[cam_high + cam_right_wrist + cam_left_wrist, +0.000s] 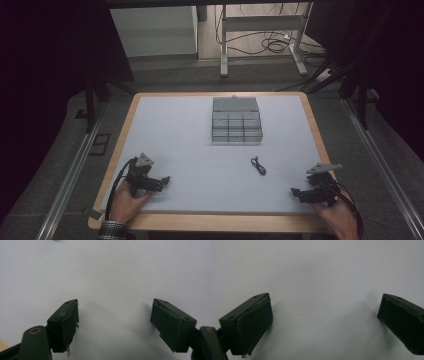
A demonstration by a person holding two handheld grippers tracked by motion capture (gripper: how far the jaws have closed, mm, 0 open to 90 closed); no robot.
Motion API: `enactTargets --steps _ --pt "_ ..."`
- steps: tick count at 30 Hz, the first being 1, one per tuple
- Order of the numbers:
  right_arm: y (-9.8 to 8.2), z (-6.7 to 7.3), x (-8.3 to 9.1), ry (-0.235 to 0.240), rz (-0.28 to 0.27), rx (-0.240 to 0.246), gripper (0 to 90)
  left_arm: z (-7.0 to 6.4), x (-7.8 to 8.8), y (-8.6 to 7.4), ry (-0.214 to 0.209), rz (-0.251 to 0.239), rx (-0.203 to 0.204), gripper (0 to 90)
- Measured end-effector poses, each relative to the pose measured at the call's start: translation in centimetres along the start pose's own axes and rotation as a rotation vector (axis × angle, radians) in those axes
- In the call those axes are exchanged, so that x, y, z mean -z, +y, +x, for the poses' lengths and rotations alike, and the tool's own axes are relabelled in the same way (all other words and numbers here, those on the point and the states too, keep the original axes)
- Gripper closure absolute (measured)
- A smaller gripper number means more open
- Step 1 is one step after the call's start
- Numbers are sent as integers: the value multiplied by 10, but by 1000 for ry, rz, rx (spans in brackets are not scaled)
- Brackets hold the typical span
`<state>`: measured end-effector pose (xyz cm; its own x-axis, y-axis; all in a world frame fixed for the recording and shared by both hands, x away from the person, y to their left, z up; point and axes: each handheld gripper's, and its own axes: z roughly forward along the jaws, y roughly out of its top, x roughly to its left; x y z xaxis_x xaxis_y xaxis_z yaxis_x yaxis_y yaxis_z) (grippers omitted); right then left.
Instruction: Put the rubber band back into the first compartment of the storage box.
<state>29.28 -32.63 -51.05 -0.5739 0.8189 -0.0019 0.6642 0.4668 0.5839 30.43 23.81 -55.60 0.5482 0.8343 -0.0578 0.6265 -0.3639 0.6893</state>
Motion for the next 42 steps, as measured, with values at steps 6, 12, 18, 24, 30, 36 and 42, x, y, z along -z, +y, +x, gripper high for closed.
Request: enactTargets --steps 6,12,18,24,30,36,42 --pt "-2 4 -2 -19 8 36 159 0 0 0 0 -1 1 0" --pt "-6 5 -3 -22 -28 19 155 0 0 0 -1 -1 1 0" --pt "-5 5 -2 -20 -23 21 155 0 0 0 -1 -1 1 0" --pt "-4 6 -3 -27 -16 21 130 0 0 0 -1 -1 2 0" --pt "-3 7 -4 -24 -5 29 116 0 0 0 -1 -1 2 0" --pt "-1 7 -4 -25 10 25 117 0 0 0 -1 -1 2 0" --pt "3 9 -4 -31 29 22 129 0 0 0 -1 0 0 0"
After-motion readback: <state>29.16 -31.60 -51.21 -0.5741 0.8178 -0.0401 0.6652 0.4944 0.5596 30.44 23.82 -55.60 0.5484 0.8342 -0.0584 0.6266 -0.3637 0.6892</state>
